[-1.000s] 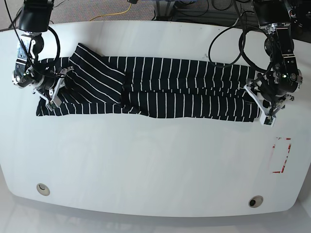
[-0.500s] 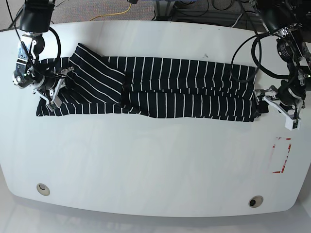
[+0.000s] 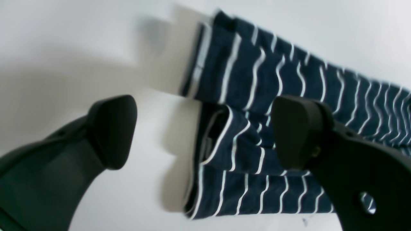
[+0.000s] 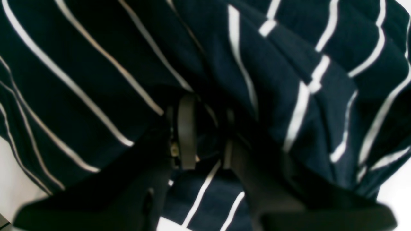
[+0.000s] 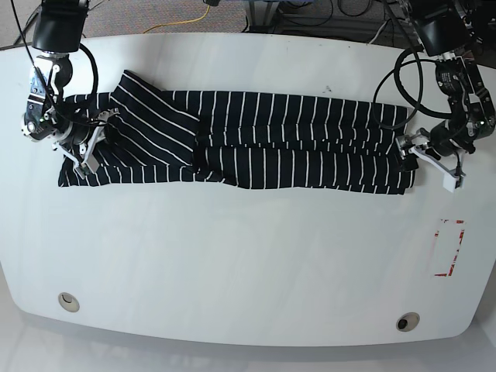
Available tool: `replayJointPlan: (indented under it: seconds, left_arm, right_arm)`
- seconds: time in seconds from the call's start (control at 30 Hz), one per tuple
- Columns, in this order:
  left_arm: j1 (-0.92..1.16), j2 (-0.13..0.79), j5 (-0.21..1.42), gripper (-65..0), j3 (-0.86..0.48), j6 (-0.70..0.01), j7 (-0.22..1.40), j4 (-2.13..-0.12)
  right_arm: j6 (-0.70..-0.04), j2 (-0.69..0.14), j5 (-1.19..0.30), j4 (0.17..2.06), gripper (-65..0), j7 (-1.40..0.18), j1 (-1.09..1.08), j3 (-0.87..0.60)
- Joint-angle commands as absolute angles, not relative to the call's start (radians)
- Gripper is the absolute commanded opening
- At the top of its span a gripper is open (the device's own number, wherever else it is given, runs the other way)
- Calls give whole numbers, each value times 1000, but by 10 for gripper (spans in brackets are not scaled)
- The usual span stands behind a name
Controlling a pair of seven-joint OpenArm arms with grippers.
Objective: Layout the t-shirt on the table in an organized manner, then fold the t-shirt properly
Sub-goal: 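Fold the held strip end toward the right gripper with the left gripper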
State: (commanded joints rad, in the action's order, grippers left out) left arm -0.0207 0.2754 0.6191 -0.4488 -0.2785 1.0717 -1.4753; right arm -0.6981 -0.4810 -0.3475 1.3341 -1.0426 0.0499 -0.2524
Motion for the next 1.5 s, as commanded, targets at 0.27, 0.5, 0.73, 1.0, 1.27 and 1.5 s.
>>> replayJointPlan:
  seconds: [0.27, 0.5, 0.73, 1.0, 1.27, 1.5]
  left_arm:
    - [-21, 274, 615, 0, -335, -277, 1072, -1429]
    - [-19, 271, 615, 0, -303, -277, 1070, -1419]
    - [-16, 263, 615, 0, -300, -277, 1072, -1423]
    - [-18, 263, 615, -278, -266, -277, 1072, -1419]
    - [-19, 283, 615, -404, -162, -277, 1072, -1425]
    - [-19, 282, 616, -483, -162, -277, 1070, -1428]
  right_arm:
    - [-698, -481, -349, 1336, -534, -1043, 50, -254]
    - [-698, -481, -349, 1336, -534, -1043, 50, -255]
    - [-698, -481, -349, 1336, -534, -1043, 50, -257]
    - [-698, -483, -387, 1336, -534, -1043, 50, -257]
    - [-698, -487, -458, 1336, -534, -1043, 50, -257]
    - [-698, -487, -456, 1336, -534, -1044, 50, -257]
